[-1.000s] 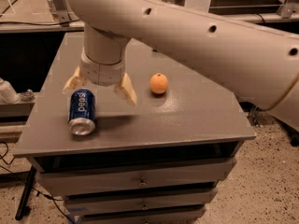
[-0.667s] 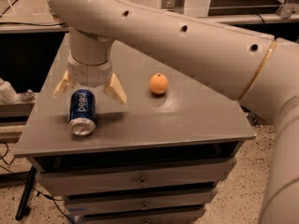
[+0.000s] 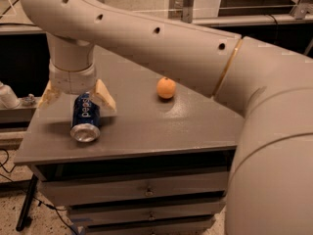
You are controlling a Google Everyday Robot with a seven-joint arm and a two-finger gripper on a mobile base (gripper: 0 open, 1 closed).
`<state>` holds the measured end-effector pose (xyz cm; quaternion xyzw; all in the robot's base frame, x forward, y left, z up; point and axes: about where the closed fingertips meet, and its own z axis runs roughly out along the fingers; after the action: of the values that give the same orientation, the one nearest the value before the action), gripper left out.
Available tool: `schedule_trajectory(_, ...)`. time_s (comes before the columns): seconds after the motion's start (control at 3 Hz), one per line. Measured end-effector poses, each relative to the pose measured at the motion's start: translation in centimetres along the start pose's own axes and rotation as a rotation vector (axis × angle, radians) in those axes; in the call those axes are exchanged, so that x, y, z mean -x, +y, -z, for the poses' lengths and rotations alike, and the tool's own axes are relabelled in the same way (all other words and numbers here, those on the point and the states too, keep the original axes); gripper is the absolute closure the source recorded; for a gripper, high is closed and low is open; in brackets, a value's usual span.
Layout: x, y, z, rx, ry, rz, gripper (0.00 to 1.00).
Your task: Pick pepsi can
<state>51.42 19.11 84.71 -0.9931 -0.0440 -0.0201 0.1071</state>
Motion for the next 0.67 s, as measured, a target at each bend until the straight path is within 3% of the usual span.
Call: schedule_trajectory(0.67, 0.47, 1.06, -0.56, 0.028, 0.005, 0.057, 0.41)
